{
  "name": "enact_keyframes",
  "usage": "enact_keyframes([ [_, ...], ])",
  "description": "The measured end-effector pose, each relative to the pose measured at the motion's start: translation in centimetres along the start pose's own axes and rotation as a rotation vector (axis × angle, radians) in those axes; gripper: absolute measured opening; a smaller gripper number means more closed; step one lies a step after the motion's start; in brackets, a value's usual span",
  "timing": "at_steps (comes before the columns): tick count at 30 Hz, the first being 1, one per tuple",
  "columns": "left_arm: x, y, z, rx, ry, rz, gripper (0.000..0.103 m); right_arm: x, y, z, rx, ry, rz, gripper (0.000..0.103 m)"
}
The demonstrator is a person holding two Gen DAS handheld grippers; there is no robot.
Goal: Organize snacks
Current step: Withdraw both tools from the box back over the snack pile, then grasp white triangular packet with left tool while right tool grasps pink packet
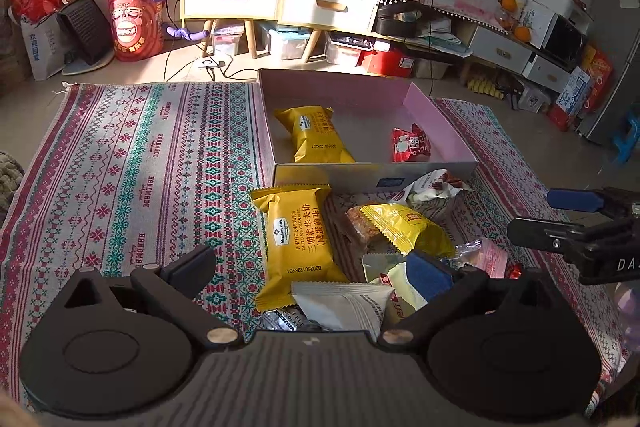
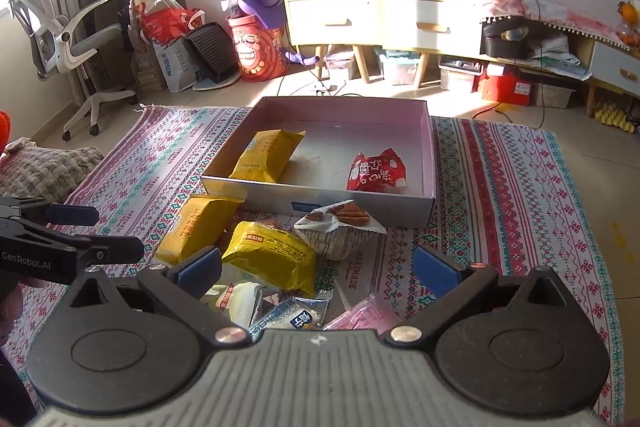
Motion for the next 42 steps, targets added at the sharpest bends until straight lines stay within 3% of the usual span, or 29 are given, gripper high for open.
enact_keyframes([
  [14,-3.4,0.3,-1.4,-0.016,-0.004,-0.048,0.103,-3.6,0.5,0.5,0.002,0.078,-0.032,0.102],
  [19,-4.8,-0.3,-0.6,-0.054,-0.017,-0.085,0.103,-4.8,0.2,0.3,0.015,0.101,-0.077,0.102],
  [28,-5.4,-1.3,1.7,-0.090,-0.063,-0.071,0.101,-5.9,-0.4,1.2,-0.010,0.102,-0.115,0.102],
  [33,-5.3,-1.9,2.3,-0.114,-0.044,-0.082,0.088,-5.7,-0.9,2.2,-0.040,0.090,-0.126,0.093],
  [38,-4.8,-2.2,2.6,-0.127,-0.024,-0.073,0.072,-5.1,-1.4,2.8,-0.030,0.026,-0.132,0.064],
  [42,-4.7,-2.8,2.6,-0.138,0.022,-0.100,0.063,-5.1,-2.1,2.3,0.011,-0.022,-0.161,0.052],
])
Point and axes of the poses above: each gripper's, at about its wrist camera, not at the fingertips, and y roughly against the way its jaws point, z to its right, x to its top, the point moved 9 cm from there along -y, roughly the way its jaws point, and after that the axes turned 1 degree about x, right-handed, at the moved point
